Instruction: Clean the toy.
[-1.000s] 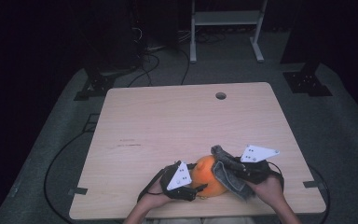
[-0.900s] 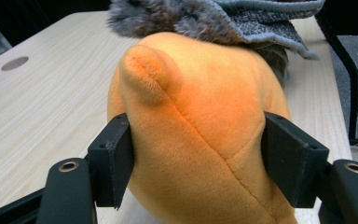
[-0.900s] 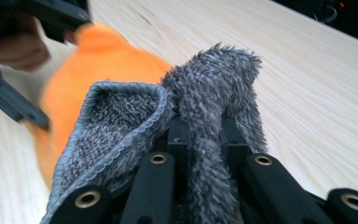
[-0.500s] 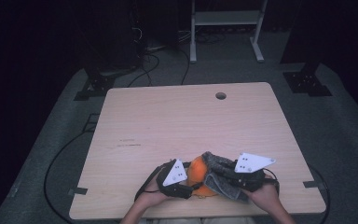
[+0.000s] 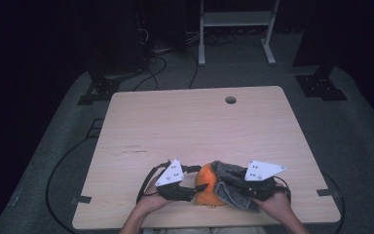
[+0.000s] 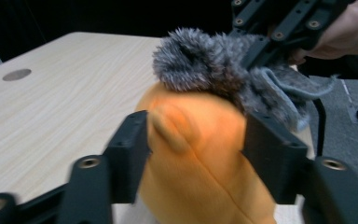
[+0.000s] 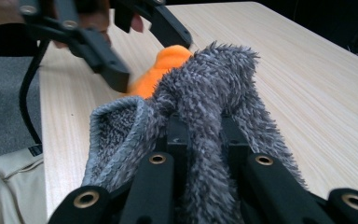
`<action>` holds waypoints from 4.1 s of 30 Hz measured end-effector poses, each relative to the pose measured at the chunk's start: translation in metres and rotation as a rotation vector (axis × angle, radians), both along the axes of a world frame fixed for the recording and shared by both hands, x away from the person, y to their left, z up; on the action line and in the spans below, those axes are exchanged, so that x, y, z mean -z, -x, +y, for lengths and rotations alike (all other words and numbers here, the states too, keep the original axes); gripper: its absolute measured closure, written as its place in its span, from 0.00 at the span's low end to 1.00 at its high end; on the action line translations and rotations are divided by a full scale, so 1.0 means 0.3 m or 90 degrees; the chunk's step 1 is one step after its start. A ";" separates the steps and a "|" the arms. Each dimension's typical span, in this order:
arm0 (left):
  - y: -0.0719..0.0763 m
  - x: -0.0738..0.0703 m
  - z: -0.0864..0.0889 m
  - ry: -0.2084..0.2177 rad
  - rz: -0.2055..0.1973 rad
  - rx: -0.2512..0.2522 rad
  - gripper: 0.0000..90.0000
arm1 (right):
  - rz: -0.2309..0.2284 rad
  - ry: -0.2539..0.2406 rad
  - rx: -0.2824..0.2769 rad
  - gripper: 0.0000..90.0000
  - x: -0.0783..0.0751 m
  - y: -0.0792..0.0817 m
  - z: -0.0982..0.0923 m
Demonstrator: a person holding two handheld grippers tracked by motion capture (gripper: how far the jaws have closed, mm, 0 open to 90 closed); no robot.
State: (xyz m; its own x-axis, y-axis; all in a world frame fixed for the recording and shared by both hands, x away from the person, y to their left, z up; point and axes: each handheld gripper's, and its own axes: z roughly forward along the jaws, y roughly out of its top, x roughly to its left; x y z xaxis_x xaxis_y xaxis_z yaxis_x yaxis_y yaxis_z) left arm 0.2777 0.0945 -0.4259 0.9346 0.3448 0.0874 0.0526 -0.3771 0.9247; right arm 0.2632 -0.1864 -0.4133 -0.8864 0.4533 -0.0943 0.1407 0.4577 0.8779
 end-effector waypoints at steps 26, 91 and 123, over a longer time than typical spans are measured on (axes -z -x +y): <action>-0.074 0.053 0.029 0.040 0.097 -0.066 0.60 | -0.072 -0.015 0.036 0.86 -0.017 0.089 0.058; -0.053 0.034 -0.055 -0.030 0.187 -0.033 0.11 | 0.063 -0.004 0.031 0.86 0.043 0.007 -0.078; -0.108 0.024 -0.027 -0.013 0.051 -0.007 0.26 | 0.057 -0.059 0.045 0.86 0.024 -0.075 -0.053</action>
